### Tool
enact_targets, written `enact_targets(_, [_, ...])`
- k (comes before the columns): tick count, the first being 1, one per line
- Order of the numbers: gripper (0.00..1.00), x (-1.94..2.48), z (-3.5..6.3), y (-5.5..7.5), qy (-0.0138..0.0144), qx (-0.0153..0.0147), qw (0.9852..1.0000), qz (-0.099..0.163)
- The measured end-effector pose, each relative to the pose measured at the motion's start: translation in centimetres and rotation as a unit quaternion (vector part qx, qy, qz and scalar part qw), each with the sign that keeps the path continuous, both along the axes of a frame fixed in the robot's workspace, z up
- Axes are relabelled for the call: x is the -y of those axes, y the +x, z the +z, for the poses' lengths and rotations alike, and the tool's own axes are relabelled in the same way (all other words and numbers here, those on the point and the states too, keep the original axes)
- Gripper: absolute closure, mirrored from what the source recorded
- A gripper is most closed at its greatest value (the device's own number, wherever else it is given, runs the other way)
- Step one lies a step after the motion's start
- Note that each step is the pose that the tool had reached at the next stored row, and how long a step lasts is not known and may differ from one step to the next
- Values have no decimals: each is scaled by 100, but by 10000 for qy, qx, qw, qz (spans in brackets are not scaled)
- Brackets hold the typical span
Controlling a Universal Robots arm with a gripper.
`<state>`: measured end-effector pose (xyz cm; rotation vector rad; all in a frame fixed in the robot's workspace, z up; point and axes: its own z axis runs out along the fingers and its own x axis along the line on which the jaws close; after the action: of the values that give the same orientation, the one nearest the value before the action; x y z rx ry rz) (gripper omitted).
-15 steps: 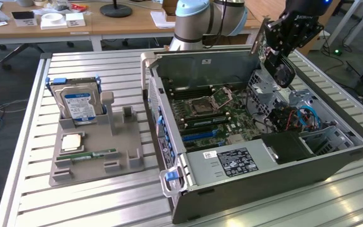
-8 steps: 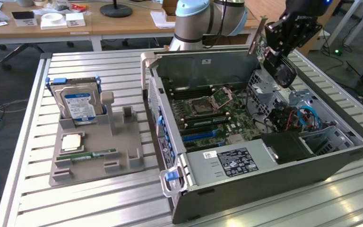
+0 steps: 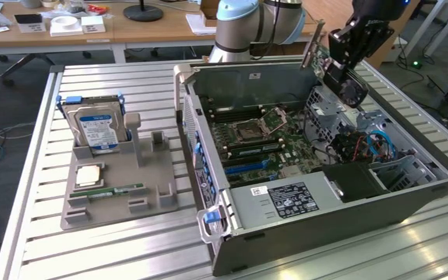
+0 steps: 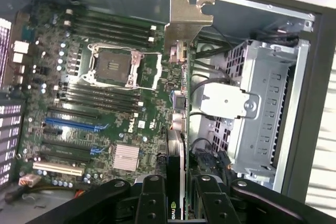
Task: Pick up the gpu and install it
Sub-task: 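Insert the gpu into the slot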
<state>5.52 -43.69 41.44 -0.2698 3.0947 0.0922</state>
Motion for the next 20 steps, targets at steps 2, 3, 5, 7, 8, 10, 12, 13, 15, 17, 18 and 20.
enact_targets(2, [74, 0, -2, 0, 1, 0, 9999, 121])
enact_targets(3, [74, 0, -3, 0, 1, 0, 9998, 175])
enact_targets(5, [74, 0, -4, 0, 1, 0, 9996, 287])
enact_targets(7, [74, 0, -6, 0, 1, 0, 9992, 409])
enact_targets(8, [74, 0, -6, 0, 1, 0, 9989, 465])
enact_targets(10, [74, -1, -8, 0, 2, 0, 9983, 575])
enact_targets(12, [74, -1, -8, 0, 1, 0, 9978, 662])
enact_targets(13, [74, -1, -9, 0, 1, 0, 9976, 698])
enact_targets(15, [74, -2, -9, 0, 1, 0, 9970, 779])
enact_targets(17, [74, -2, -10, 0, 1, 0, 9963, 858])
enact_targets(18, [74, -2, -10, 0, 0, 0, 9960, 897])
enact_targets(20, [74, -2, -10, 0, 0, 0, 9952, 975])
